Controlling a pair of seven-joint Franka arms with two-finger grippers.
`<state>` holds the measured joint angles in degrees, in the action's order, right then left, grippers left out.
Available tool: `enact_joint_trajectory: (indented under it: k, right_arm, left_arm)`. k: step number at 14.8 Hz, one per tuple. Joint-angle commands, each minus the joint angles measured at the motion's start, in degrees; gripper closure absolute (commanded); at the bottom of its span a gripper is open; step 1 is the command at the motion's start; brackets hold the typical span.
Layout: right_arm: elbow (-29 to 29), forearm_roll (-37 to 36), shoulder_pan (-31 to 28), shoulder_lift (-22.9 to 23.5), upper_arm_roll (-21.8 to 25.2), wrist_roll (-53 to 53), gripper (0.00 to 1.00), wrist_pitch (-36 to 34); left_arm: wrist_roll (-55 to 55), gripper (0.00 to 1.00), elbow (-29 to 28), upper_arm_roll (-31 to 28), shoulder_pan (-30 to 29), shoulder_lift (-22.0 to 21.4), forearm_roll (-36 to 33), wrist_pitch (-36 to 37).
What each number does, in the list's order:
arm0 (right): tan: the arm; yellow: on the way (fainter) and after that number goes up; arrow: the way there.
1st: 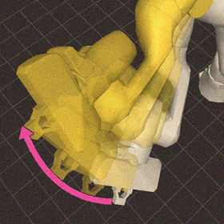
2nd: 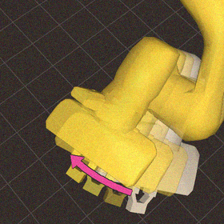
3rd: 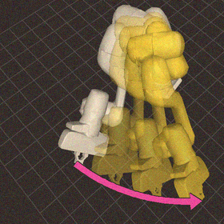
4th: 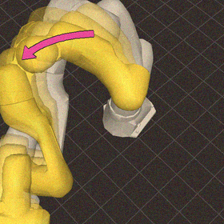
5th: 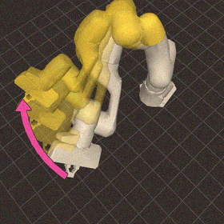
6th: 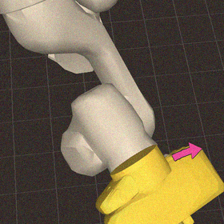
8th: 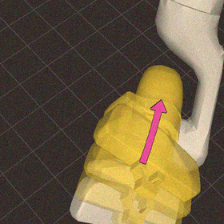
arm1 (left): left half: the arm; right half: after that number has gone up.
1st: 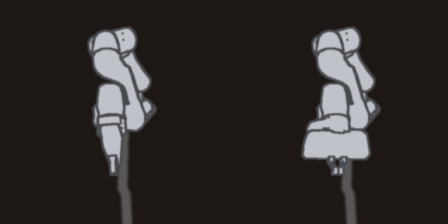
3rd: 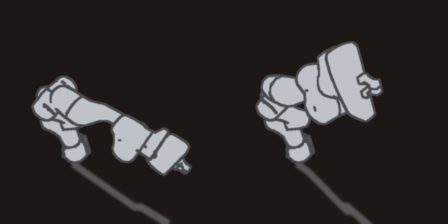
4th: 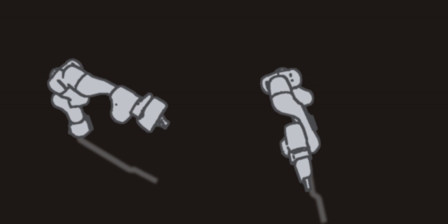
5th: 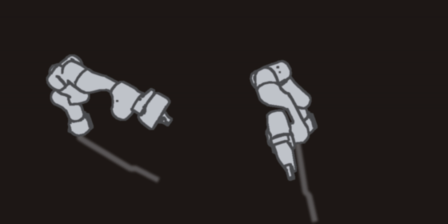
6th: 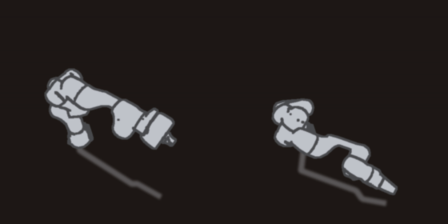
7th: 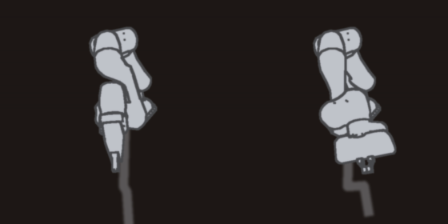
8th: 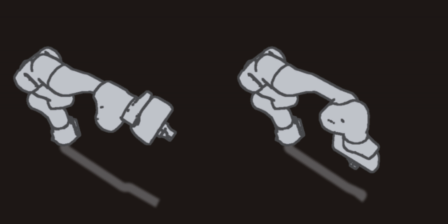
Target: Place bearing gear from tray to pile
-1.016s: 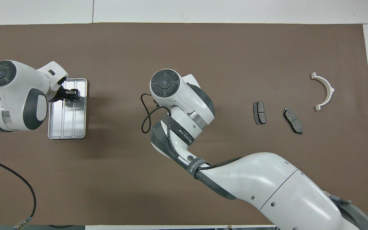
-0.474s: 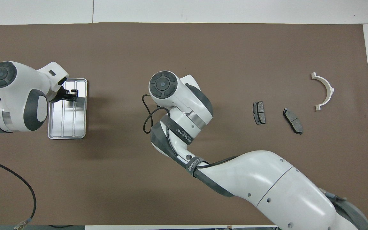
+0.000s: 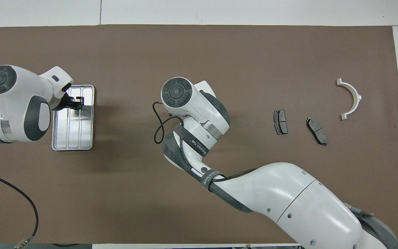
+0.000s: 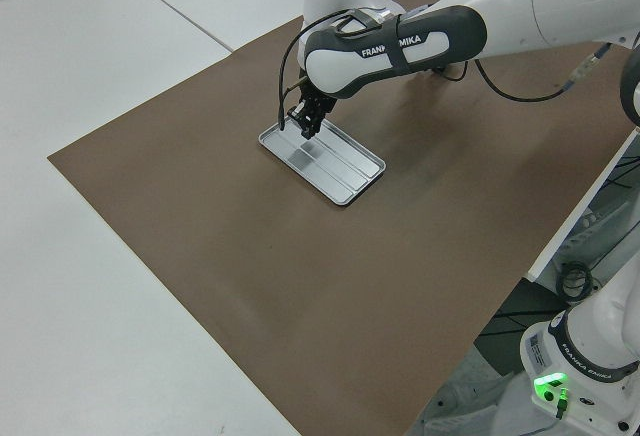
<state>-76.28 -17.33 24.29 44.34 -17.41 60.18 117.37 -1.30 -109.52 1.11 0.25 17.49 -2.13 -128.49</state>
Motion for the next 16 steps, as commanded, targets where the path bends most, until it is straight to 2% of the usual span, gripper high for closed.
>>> enact_joint_trajectory:
  k: [1,5,10,14,16]
  right_arm:
    - [0.1,-1.7,0.2,0.6,-0.1,2.3,0.0,1.1]
    - [0.0,-1.7,0.2,0.5,0.0,2.3,0.01,0.1]
    - [0.1,-1.7,0.2,0.4,-0.1,3.5,0.03,0.0]
    - [0.0,-1.7,0.2,0.4,-0.1,4.4,0.21,0.0]
    - [0.0,-1.7,0.2,0.4,-0.1,4.4,0.26,0.0]
  left_arm:
    - [-0.6,1.0,0.0,0.4,-0.7,-3.8,1.6,4.8]
    - [-1.4,1.0,5.4,0.3,-0.8,-5.3,1.6,14.3]
    - [-2.0,1.0,6.1,-0.1,-0.9,-8.1,1.6,17.7]
    - [-2.0,1.0,8.4,-0.1,-1.0,-9.0,1.5,21.3]
    - [-2.0,1.0,10.3,-0.1,-1.0,-9.1,1.5,23.8]
